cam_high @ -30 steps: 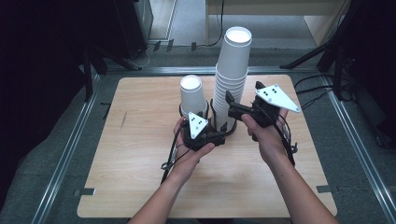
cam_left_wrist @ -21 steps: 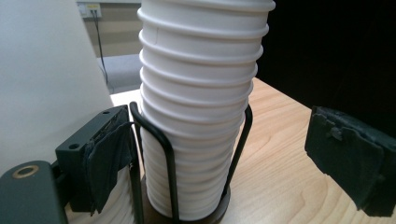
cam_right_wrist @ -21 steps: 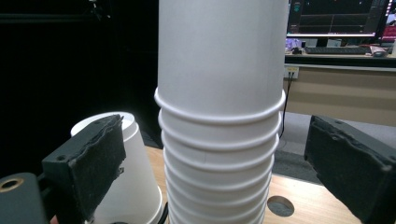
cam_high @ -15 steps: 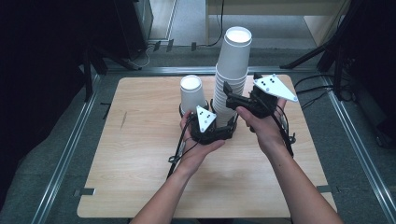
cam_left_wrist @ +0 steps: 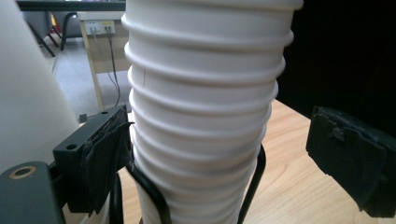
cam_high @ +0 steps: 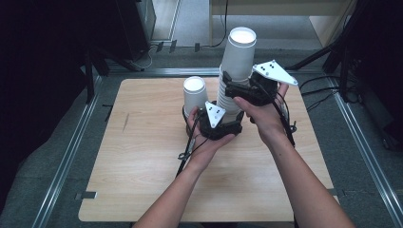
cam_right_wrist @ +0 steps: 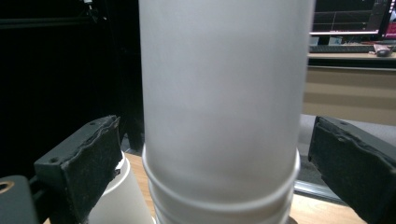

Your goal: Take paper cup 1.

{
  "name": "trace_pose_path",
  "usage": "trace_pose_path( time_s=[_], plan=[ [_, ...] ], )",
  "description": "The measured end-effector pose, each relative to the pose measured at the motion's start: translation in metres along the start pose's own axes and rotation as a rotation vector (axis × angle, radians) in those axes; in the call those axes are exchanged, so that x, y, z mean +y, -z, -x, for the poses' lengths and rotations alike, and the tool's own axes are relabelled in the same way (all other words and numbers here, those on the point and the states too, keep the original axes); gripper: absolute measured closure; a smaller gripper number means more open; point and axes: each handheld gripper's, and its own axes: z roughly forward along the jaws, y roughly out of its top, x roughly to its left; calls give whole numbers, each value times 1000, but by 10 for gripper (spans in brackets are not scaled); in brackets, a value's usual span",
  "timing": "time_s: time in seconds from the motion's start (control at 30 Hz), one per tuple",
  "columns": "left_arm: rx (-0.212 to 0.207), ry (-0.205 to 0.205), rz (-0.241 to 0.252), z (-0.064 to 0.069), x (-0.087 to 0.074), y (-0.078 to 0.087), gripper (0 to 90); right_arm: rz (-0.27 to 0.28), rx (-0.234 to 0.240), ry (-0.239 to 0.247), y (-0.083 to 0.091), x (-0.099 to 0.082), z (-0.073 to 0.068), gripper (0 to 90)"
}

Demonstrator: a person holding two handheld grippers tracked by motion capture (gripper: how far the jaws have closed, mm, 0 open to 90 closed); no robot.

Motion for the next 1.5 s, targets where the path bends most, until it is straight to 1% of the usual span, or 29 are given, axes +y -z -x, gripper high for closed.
trace_pose_path(
  time_s=[0.07, 0.1, 0.2, 0.23, 0.27, 0.33, 0.47, 0.5, 0.53, 0.6, 0.63, 0.67, 0.77, 0.87, 1.07, 1.17, 1.33, 1.4, 1.47, 1.5],
  plan=[
    [3, 3, 2, 1, 1, -1, 70, -1, 0, 0, -1, 2, -1, 28],
    [11, 7, 6, 2, 5, -4, 70, -3, -2, 1, -4, 6, -2, 28],
    [26, -9, 19, 6, 8, -7, 70, -3, -6, -8, -10, 10, -3, 28],
    [26, -9, 19, 6, 8, -7, 69, -10, -8, -15, -12, 11, -2, 28],
    [43, -16, 22, 6, 10, -10, 70, -14, -8, -25, -14, 12, -2, 28],
    [43, -5, 24, 5, 12, -12, 70, -18, 2, -48, -18, 13, 1, 28],
    [55, -5, 21, 5, 12, -15, 70, -23, 8, -67, -23, 12, 3, 29],
    [63, -10, 16, 5, 11, -16, 70, -27, 7, -66, -25, 11, 3, 29],
    [66, 1, 17, 5, 11, -17, 70, -38, 4, -59, -29, 9, 3, 44],
    [68, 12, 20, 5, 11, -19, 70, -39, 1, -57, -29, 9, 3, 57],
    [71, 11, 22, 5, 11, -20, 71, -33, -8, -55, -30, 8, 4, 83],
    [71, 11, 22, 5, 11, -20, 76, -33, -8, -55, -30, 8, 4, 83],
    [80, 0, 24, 6, 11, -21, 76, -28, -11, -43, -30, 8, 3, 94],
    [82, -17, 19, 5, 10, -20, 89, -20, -30, -8, -28, 9, 0, 102],
    [83, -12, 16, 5, 10, -20, 92, -14, -24, -21, -28, 12, 1, 101],
    [83, -11, 18, 5, 10, -19, 93, -4, -16, -26, -27, 17, 1, 101],
    [83, -10, 19, 5, 10, -19, 95, 11, -13, -13, -25, 24, 0, 101],
    [84, -9, 21, 5, 10, -19, 95, 14, -11, -13, -24, 25, -1, 101],
    [83, -8, 19, 5, 10, -19, 98, 31, -16, 1, -23, 27, -2, 115],
    [83, -8, 17, 5, 10, -19, 98, 31, -16, 1, -23, 27, -2, 115]
  ],
)
